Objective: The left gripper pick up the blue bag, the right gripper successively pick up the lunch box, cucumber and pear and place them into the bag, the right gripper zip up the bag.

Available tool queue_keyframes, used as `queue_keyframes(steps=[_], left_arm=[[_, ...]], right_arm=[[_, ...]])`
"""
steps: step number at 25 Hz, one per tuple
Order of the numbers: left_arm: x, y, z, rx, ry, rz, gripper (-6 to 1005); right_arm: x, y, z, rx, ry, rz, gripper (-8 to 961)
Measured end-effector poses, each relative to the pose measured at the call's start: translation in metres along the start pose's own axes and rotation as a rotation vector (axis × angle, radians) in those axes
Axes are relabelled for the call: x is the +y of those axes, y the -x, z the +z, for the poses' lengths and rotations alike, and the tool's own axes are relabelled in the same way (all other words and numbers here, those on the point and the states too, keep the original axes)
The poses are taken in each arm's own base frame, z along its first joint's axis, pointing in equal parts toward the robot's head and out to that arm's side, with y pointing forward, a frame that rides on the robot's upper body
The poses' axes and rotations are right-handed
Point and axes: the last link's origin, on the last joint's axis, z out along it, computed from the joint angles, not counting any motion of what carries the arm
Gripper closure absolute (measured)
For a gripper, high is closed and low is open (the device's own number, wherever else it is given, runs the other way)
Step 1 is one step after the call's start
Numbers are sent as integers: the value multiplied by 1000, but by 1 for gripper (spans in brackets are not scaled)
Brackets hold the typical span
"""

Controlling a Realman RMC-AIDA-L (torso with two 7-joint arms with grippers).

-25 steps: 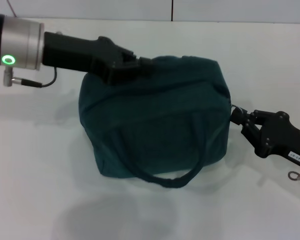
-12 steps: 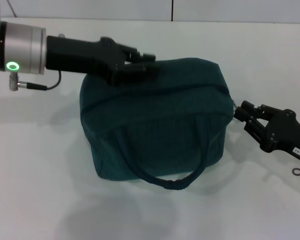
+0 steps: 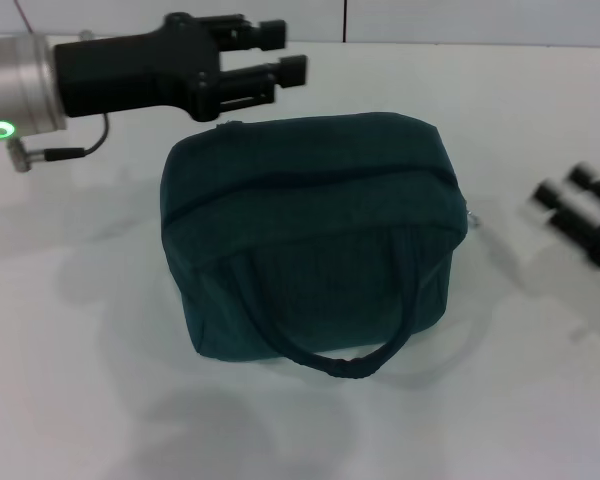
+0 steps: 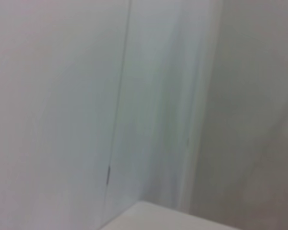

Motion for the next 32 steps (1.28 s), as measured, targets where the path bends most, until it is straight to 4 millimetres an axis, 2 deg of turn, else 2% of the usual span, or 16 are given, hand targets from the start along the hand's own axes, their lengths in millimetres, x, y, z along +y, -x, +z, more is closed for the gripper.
queue_keyframes(steps=[3,5,8,11,16,21,26,32], left_arm=[[1,4,-7,26,-17,-15,467],[3,8,-13,32,-23,-28,467],[10,17,-23,65,-33,-49,467],[18,22,-30,104,-28,-41,467],[39,26,-47,127,77,-24,467],[57,32,-61,121,159,-28,467],[71,48,-70,113,189,-55,467],[79,60,-74,102,201,-101,467]], right_arm=[[-3,15,-10,-103,-12,0,386],[2,28,-11,-167,47,-13,298],[14,47,-3,-198,219,-36,183],[28,66,10,-156,430,-29,79],[44,85,34,7,678,-3,79],[58,94,57,141,836,3,78],[72,91,74,260,924,12,78],[90,79,88,345,990,-3,78]])
